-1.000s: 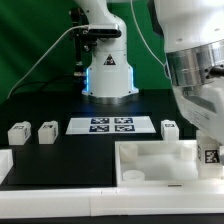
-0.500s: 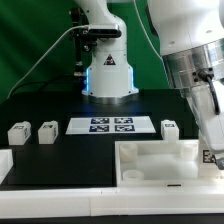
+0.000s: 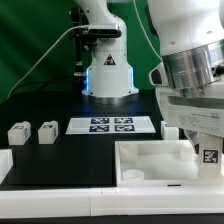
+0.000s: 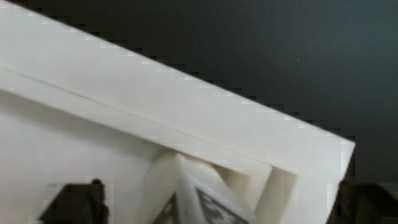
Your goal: Assemble one leg
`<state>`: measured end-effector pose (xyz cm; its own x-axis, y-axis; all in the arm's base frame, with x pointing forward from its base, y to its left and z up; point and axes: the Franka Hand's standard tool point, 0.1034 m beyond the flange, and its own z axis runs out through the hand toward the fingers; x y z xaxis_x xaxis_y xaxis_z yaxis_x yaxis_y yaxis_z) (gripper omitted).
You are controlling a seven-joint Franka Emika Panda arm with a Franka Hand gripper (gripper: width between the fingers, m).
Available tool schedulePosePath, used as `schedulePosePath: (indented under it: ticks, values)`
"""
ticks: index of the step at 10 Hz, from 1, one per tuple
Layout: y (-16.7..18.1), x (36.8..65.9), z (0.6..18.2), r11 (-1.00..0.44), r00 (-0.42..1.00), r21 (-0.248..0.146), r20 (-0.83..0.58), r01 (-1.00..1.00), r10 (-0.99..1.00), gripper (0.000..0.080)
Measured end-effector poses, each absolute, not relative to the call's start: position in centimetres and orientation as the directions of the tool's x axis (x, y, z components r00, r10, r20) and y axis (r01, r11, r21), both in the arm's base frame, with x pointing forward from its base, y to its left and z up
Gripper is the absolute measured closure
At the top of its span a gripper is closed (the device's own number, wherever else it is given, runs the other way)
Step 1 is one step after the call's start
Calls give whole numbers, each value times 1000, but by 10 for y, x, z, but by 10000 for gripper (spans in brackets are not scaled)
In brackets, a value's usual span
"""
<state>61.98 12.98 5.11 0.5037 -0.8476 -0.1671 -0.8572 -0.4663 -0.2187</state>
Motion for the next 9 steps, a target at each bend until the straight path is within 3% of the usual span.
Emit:
schedulePosePath:
  ticks: [2, 4, 6, 9]
  values:
    - [128, 620, 51, -650, 687, -246, -109, -719, -719, 151]
    - [125, 621, 52, -899, 919, -213, 15, -382, -394, 151]
    - [119, 623, 57, -969, 982, -188, 70, -162, -177, 151]
    - [120, 623, 56, -955, 970, -195, 55, -222, -237, 163]
